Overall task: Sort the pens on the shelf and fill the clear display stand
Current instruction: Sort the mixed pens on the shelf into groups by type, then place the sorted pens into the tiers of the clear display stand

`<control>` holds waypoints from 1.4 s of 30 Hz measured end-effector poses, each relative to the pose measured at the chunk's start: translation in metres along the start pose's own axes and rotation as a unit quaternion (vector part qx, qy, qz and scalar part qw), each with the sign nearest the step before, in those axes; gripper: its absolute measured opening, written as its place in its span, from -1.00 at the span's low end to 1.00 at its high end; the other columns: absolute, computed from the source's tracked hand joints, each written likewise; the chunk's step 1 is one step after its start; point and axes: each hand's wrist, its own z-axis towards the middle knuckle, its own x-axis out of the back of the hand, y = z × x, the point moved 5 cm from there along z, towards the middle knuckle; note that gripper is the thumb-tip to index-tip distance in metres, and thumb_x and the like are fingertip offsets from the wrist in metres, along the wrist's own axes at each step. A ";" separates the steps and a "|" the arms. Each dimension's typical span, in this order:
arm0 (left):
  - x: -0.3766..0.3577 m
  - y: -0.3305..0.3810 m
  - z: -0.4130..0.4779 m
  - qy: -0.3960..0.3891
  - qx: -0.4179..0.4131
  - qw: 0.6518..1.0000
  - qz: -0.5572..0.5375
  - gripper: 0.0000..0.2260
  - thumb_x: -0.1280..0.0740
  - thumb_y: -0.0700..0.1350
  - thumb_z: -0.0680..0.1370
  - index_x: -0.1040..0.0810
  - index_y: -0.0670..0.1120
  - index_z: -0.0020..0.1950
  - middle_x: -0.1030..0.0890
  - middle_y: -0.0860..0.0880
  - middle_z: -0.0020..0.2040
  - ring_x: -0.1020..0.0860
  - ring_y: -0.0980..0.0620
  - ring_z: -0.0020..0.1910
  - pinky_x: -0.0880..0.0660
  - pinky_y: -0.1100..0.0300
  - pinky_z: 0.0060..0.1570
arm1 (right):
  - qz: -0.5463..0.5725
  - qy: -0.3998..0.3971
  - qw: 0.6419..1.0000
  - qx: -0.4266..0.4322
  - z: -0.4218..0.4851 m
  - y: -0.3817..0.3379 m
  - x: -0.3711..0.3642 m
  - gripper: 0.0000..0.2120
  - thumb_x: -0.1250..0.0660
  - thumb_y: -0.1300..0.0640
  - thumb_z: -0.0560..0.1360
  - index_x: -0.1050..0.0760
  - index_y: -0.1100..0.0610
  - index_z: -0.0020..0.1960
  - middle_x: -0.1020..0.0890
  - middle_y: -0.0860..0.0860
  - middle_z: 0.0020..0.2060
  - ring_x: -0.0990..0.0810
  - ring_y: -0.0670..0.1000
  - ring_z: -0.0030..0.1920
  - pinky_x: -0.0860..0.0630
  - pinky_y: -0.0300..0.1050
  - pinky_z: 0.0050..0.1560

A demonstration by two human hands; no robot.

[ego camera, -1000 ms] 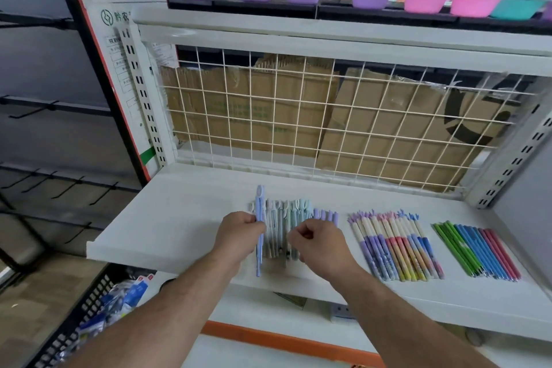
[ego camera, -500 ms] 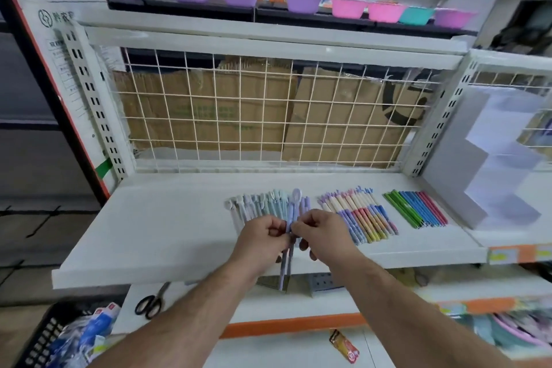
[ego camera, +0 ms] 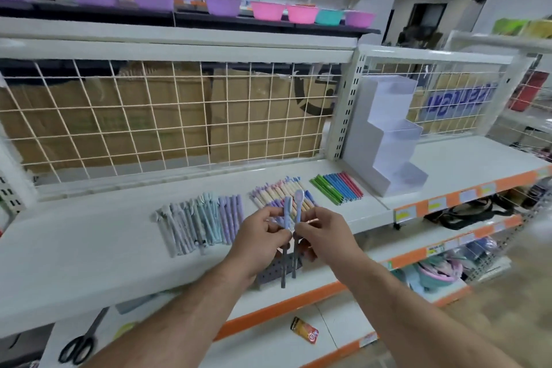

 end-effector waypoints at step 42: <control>-0.267 0.207 0.289 0.016 -0.159 0.987 -0.022 -0.76 -0.38 -0.33 0.54 -0.66 0.00 0.04 -0.67 0.06 -0.29 -0.66 0.10 -0.29 -0.57 0.24 -0.29 | -0.013 -0.016 0.988 0.154 0.266 -0.102 0.355 -0.92 -0.37 0.32 0.43 -0.52 0.22 -0.10 -0.71 0.12 -0.29 -0.61 0.02 -0.40 -0.48 -0.09 -0.44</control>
